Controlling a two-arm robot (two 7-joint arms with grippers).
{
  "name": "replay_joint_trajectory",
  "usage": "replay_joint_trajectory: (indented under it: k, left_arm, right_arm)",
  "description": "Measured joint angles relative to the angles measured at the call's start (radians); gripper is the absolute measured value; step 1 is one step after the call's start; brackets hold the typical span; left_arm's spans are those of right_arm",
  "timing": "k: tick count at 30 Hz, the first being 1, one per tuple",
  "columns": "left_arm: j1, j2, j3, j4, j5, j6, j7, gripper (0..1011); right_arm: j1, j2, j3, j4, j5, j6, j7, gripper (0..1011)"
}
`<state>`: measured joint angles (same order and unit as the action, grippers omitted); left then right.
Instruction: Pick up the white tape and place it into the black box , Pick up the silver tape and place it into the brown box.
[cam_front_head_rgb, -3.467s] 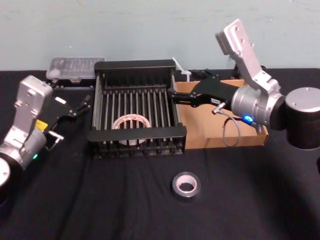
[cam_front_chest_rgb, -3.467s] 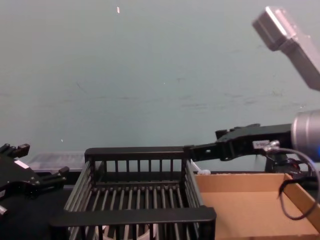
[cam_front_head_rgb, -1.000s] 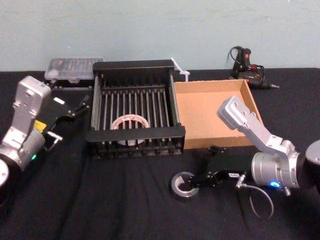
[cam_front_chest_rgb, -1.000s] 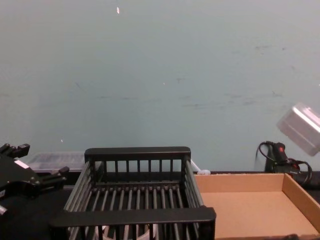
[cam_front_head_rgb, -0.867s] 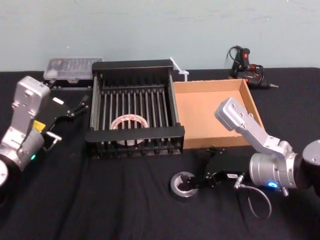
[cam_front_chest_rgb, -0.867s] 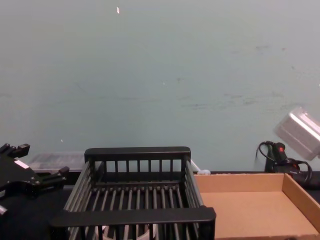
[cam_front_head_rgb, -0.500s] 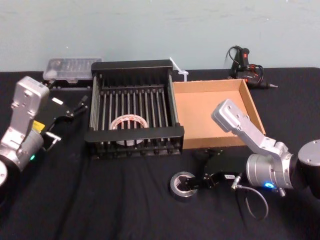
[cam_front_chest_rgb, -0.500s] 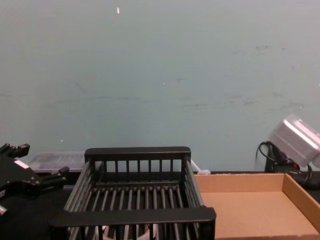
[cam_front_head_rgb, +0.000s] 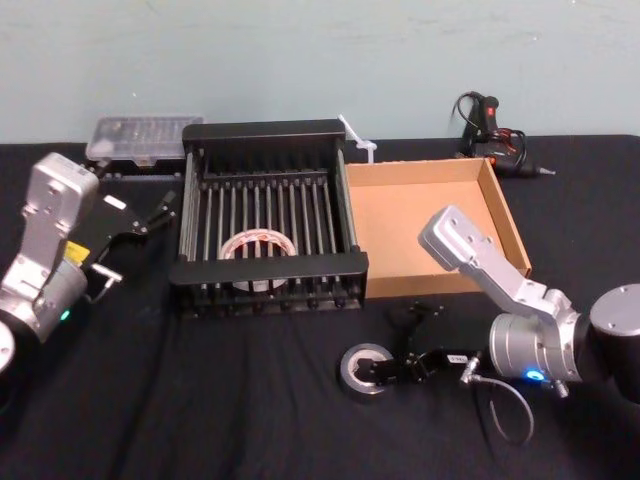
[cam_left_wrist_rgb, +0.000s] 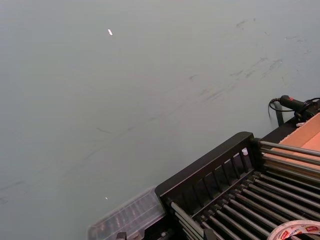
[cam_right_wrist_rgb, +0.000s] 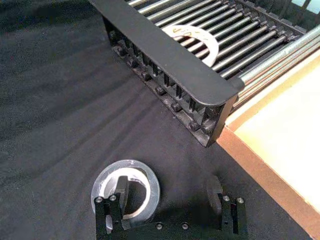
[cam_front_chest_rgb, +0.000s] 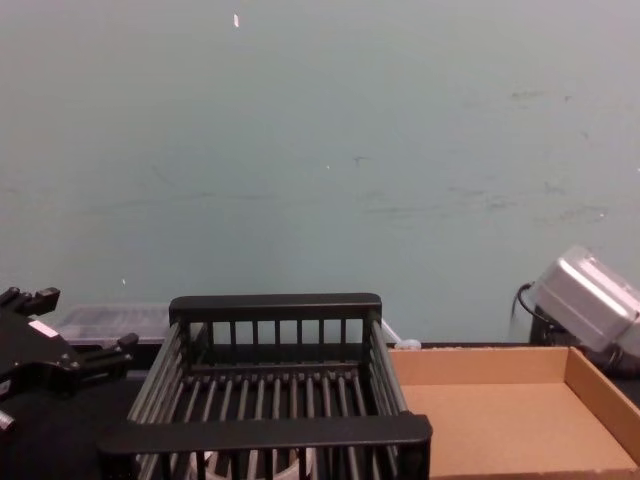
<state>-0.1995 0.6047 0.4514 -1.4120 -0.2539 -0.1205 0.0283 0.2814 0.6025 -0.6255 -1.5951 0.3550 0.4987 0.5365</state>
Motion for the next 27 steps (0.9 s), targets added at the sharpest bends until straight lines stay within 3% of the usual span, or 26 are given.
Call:
replay_joint_trajectory:
  k: [19,27]
  left_arm:
    - [0.0,0.0,0.0,0.0,0.0,0.0,0.0,1001]
    - [0.0,0.0,0.0,0.0,0.0,0.0,0.0,1001]
  right_arm:
    - [-0.001,-0.004,0.001,0.001,-0.008,0.008,-0.007,1002]
    - [-0.001,-0.004,0.001,0.001,-0.007,0.008,-0.006,810]
